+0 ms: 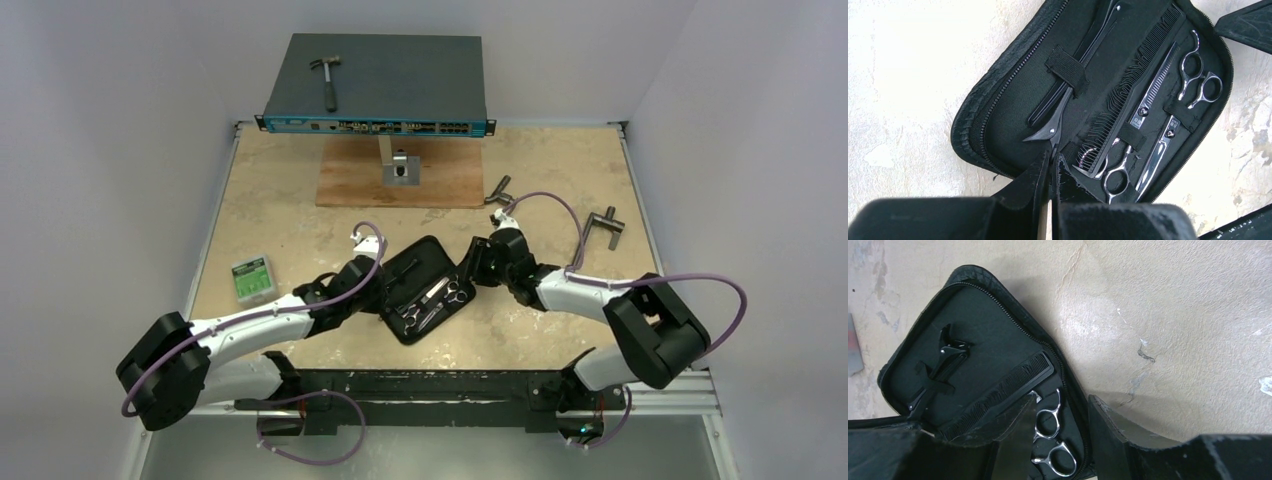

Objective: Sort the hair-cutting tools
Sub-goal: Close the hairdressing tool bag at the center of the board.

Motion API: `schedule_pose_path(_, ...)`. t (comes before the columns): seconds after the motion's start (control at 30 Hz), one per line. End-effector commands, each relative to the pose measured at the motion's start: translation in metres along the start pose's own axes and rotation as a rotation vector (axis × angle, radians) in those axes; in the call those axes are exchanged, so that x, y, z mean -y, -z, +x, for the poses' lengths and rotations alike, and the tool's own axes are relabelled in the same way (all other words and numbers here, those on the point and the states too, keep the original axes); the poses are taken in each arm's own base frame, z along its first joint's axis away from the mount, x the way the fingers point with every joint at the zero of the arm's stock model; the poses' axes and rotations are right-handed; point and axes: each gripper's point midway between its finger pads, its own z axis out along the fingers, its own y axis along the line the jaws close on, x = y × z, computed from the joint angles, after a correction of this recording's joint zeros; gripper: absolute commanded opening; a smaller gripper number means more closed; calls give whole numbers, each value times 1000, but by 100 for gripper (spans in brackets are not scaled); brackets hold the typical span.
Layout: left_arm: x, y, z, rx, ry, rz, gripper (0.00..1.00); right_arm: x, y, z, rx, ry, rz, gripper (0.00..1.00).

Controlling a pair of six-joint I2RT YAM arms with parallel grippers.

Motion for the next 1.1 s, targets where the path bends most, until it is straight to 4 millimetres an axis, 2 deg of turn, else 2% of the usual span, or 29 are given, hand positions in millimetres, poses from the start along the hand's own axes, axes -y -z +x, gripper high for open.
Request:
schedule_pose_path(0.0, -4, 0, 1, 8, -7, -13, 0, -11, -8, -24, 66, 16, -15, 43)
schedule_pose_path(0.4, -7, 1, 24, -26, 58, 20, 0, 0, 0, -17, 59, 12, 20, 46)
schedule_pose_path(0.63, -10, 0, 34, -34, 96, 22, 0, 14, 11, 5, 18, -20, 31, 45)
schedule_pose_path(0.8, -6, 0, 35, -37, 115, 39, 0, 19, 8, 17, -5, -35, 27, 43)
schedule_pose_path(0.97, 0, 0, 35, -46, 123, 56, 0, 13, 4, 21, -28, -38, -10, 42)
schedule_pose_path(1.07, 4, 1, 36, -51, 128, 67, 0, 16, 1, 22, -34, -29, 1, 36)
